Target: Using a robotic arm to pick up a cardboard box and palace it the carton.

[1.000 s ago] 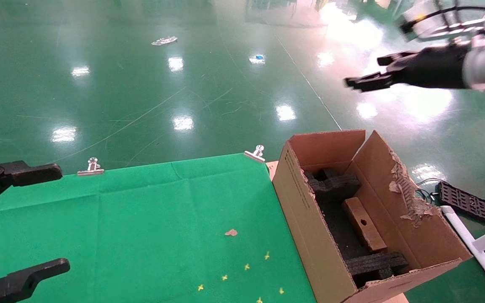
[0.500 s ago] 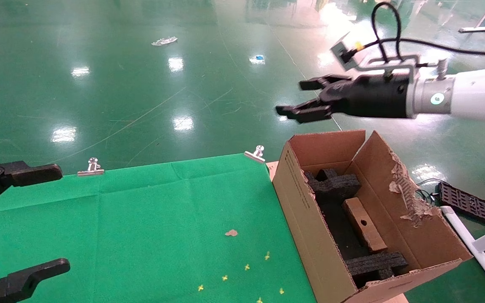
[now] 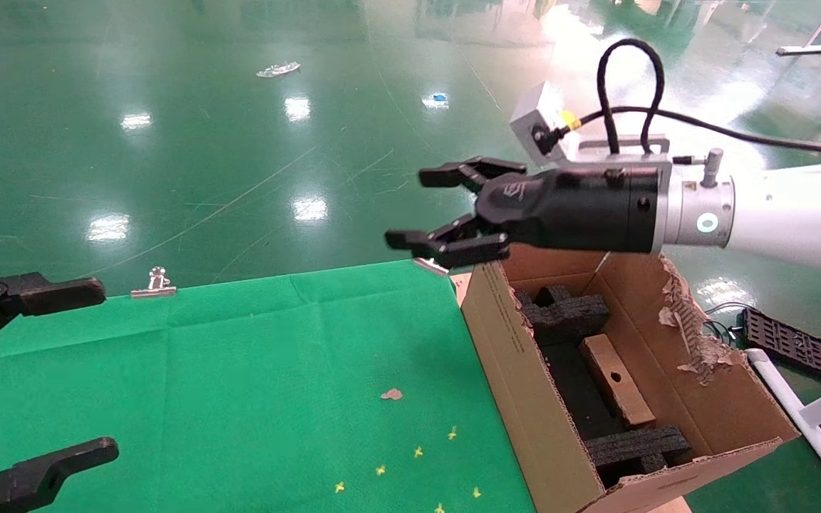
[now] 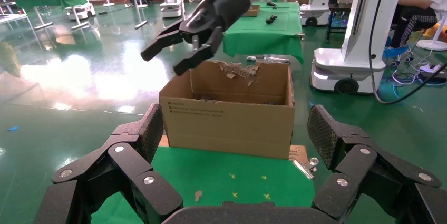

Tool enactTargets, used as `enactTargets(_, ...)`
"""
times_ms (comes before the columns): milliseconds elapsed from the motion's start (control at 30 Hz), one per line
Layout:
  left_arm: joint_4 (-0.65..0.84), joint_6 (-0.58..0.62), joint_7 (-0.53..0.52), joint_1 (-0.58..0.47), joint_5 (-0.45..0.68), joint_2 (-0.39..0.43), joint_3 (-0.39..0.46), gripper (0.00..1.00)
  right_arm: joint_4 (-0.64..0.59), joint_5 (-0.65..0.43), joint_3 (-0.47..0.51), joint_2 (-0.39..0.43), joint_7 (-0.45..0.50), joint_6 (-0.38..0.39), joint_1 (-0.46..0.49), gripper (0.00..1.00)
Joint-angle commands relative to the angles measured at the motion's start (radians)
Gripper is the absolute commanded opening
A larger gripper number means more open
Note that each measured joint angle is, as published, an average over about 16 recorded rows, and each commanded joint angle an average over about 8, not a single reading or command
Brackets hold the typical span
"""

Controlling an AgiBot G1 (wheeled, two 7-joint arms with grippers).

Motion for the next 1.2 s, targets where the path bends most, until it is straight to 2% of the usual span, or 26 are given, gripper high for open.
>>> enactTargets(33, 0.0, 0.0, 0.0, 0.0, 0.0, 0.0, 0.0, 1.0, 0.035, 0.014, 0.036, 0.002, -0.004, -0.014, -0.036, 1.0)
enactTargets(767, 0.0, -0.001, 0.001, 0.0, -0.001, 0.0, 0.001, 1.0, 0.409, 0.168, 0.422, 0.021, -0.042, -0.168, -0.421, 1.0)
enactTargets(933, 0.0, -0.001, 0.001, 0.0, -0.001, -0.001, 0.001, 1.0, 0.443, 0.183, 0.458, 0.022, -0.045, -0.182, -0.457, 1.0)
enactTargets(1200, 0.0, -0.001, 0.001, 0.0, -0.001, -0.001, 0.001, 1.0, 0.429, 0.179, 0.444, 0.022, -0.044, -0.176, -0.443, 1.0)
